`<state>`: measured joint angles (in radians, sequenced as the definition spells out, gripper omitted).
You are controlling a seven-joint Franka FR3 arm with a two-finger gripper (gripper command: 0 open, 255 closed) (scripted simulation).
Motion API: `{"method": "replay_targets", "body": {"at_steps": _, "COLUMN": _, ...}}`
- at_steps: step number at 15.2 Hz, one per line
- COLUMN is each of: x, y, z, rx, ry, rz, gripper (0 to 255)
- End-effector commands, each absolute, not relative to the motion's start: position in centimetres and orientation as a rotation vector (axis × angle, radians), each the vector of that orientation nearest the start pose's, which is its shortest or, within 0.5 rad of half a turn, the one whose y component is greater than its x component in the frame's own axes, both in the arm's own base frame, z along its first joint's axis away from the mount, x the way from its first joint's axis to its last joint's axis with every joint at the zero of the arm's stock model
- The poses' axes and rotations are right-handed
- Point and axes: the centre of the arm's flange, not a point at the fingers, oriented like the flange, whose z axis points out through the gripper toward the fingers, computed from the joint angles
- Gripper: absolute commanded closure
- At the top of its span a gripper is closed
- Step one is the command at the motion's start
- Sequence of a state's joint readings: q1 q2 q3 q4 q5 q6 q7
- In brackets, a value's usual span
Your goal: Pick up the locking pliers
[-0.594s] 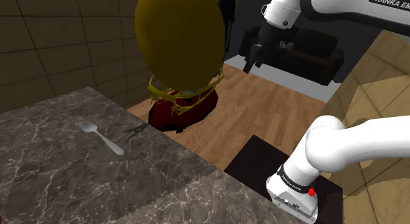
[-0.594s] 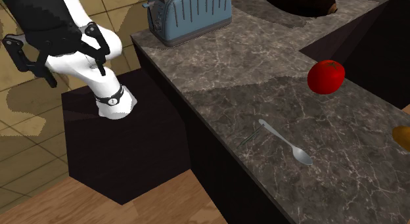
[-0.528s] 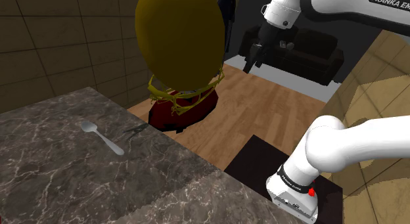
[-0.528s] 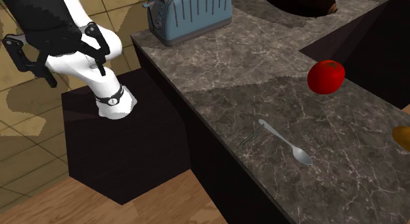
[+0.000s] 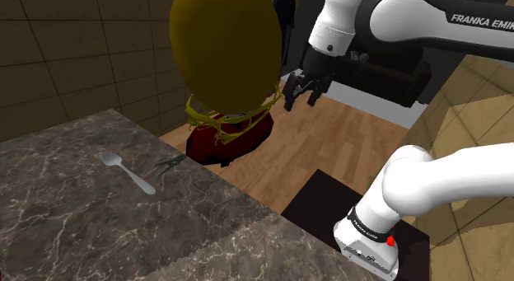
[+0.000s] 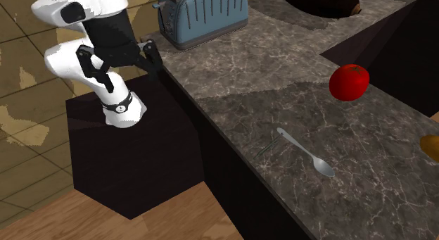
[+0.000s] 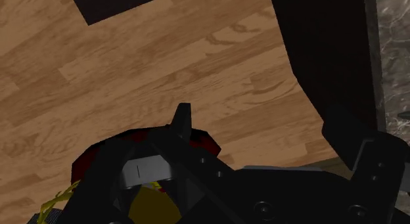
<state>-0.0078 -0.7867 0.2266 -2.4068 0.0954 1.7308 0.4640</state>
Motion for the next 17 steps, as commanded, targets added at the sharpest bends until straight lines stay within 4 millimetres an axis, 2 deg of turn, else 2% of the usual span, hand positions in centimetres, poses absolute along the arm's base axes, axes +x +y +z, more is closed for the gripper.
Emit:
{"method": "replay_targets", "body": {"at_steps": 1, "x": 32.1, "y": 12.0, "z": 56.0, "rx": -3.098, "ry": 0.622, "rz": -0.157, "gripper": 0}}
{"method": "replay_targets", "body": {"at_steps": 9, "x": 36.1, "y": 20.3, "z": 51.4, "rx": -2.939, "ry": 1.076, "rz": -0.069, "gripper": 0}}
{"method": "replay_targets", "body": {"at_steps": 17, "x": 42.2, "y": 27.3, "z": 47.0, "rx": -2.713, "ry": 1.495, "rz": 0.020, "gripper": 0}}
